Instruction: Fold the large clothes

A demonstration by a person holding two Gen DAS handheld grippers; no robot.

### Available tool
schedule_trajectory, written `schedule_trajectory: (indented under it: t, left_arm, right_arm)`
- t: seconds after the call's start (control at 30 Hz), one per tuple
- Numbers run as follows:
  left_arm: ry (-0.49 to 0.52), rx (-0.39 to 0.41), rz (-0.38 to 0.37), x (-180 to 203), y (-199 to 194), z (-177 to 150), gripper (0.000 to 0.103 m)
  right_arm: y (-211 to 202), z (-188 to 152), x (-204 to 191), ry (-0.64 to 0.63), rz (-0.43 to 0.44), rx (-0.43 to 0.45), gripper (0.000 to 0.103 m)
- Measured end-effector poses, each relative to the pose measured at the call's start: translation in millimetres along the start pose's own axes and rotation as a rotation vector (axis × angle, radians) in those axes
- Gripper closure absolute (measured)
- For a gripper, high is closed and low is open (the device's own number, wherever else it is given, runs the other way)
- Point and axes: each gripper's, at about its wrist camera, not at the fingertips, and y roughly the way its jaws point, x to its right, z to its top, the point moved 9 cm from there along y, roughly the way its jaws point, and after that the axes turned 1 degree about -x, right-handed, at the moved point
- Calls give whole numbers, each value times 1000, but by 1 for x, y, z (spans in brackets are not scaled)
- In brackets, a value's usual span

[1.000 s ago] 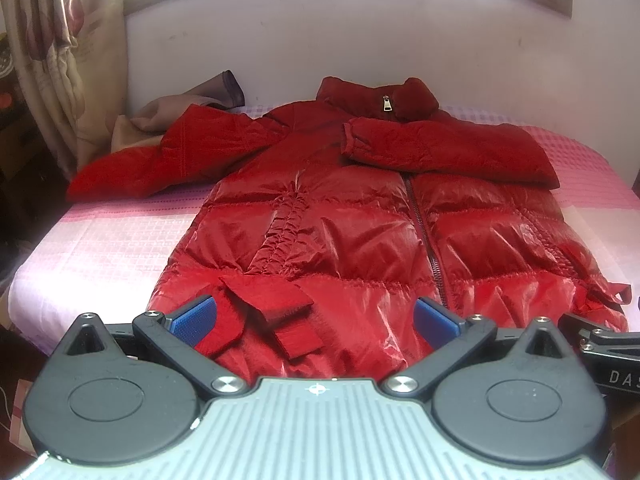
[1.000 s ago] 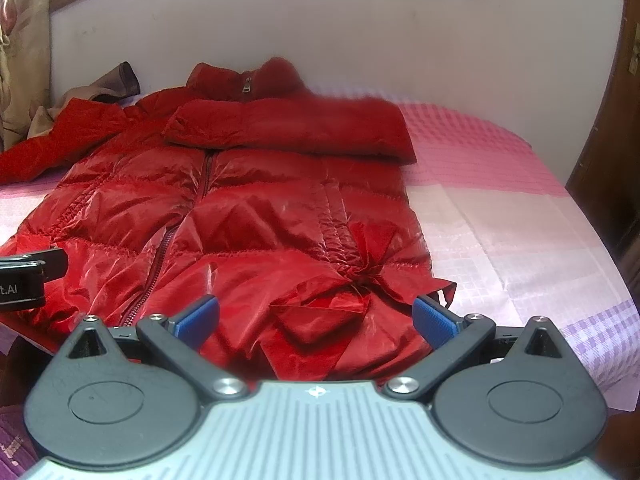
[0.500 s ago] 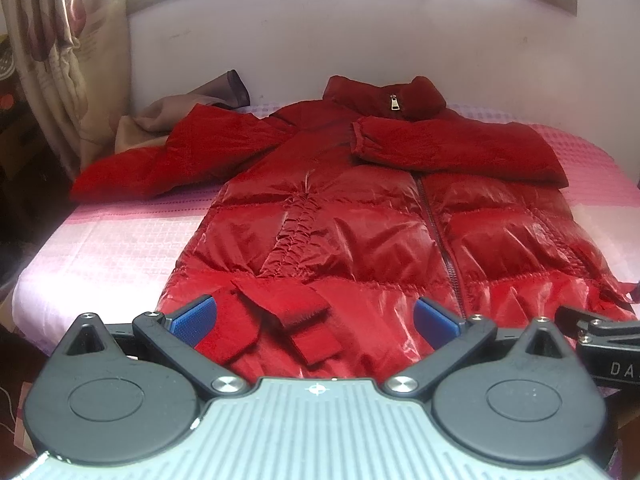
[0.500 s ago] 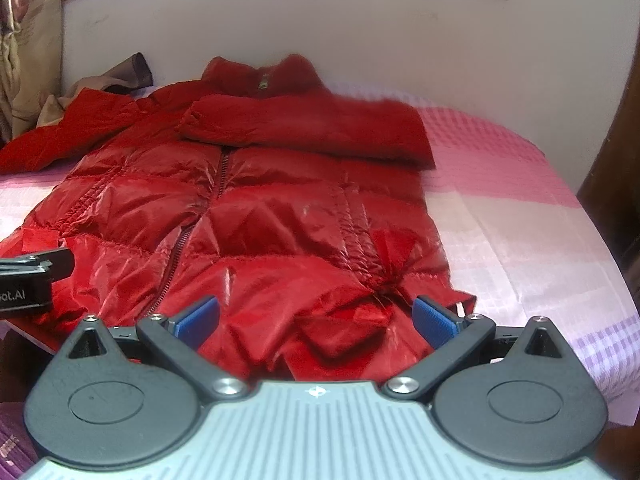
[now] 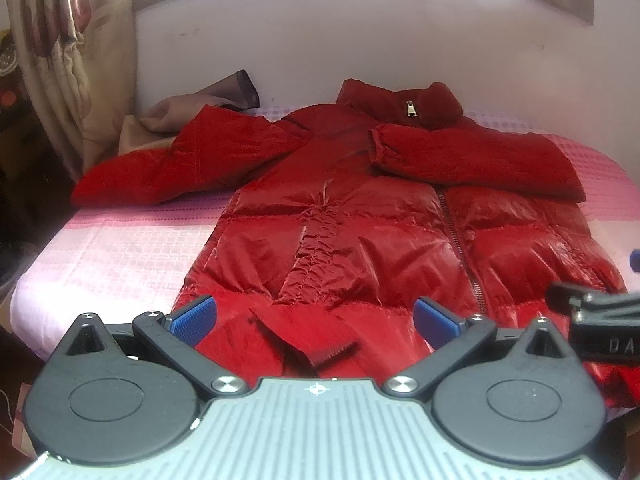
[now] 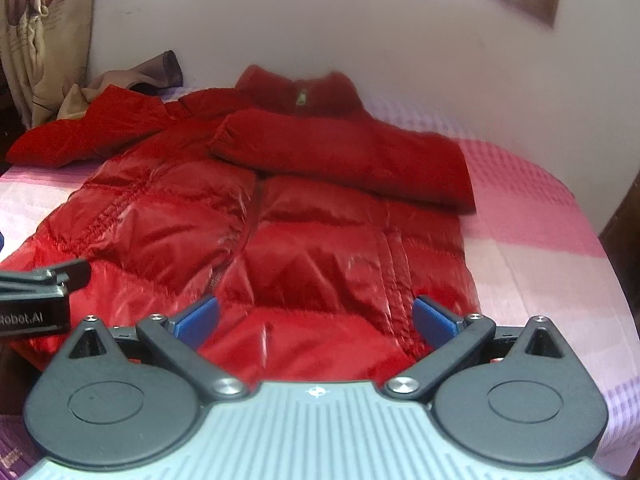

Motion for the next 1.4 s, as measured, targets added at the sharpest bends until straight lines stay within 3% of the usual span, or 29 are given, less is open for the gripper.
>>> schedule_trajectory:
  t: [0.37, 0.8, 1.0, 1.4]
  left_arm:
    - [-19, -3, -1, -13, 13, 10, 0]
    - [-35, -21, 5, -20, 24, 12, 0]
    - [-40, -27, 5, -22, 27, 13, 0]
    - [-52, -37, 2, -33, 33, 11, 0]
  right_arm:
    - [34, 41, -5, -16, 11, 10, 0]
    - [45, 50, -19, -58, 9, 11, 0]
    - [60, 64, -34, -134, 17, 51, 0]
    - [130, 116, -62, -259, -19, 93, 16]
